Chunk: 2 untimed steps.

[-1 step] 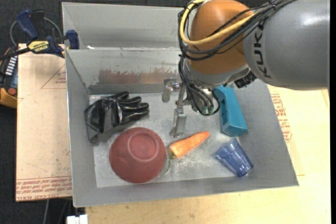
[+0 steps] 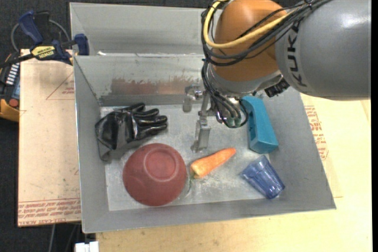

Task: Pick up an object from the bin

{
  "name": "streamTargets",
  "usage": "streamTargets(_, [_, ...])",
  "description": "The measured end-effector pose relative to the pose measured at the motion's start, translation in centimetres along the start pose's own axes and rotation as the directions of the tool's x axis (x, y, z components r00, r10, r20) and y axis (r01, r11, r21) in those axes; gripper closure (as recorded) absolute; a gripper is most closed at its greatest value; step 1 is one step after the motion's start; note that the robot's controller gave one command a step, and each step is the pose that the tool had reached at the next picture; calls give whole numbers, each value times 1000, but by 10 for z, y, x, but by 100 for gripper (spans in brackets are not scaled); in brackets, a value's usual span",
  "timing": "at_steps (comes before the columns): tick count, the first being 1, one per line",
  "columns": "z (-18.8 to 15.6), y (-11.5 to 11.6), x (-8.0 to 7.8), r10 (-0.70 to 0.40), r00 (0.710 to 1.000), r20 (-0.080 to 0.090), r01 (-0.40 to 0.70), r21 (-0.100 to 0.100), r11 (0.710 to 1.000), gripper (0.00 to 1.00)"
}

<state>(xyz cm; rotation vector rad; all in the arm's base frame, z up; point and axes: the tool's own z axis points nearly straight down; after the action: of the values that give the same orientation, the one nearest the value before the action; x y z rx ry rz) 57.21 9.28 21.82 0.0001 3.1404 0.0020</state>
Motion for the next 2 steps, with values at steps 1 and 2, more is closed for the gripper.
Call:
streamTargets(1, [88, 25, 8, 80, 997, -3, -80, -1, 997, 0])
streamTargets(2, [107, 12, -8, 196, 980, 13, -196, -3, 981, 0])
